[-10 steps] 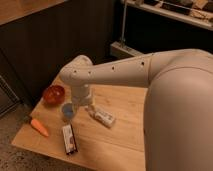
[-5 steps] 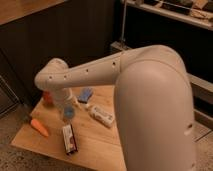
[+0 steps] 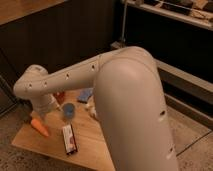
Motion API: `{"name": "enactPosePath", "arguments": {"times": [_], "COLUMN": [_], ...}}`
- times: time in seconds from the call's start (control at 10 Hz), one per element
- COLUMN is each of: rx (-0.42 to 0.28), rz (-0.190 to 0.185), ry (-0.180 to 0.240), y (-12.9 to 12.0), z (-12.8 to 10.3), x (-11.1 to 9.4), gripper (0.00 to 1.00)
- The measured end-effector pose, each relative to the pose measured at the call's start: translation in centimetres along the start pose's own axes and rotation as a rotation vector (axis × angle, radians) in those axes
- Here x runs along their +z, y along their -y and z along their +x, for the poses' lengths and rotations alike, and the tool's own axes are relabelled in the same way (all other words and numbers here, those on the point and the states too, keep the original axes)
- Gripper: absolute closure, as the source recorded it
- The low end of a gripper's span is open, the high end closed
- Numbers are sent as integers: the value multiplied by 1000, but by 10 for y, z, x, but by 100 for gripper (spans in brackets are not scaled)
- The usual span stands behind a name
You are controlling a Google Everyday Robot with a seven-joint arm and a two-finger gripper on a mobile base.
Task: Drag the pepper across the table
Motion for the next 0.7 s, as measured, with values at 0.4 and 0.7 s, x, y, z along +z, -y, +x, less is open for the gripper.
{"name": "enactPosePath", "arguments": {"times": [0.4, 0.7], "rx": [0, -39], "rz": [-2, 52], "ry": [1, 47], "y": [0, 4], "z": [1, 8], "x": [-1, 3], "gripper": [35, 35]}}
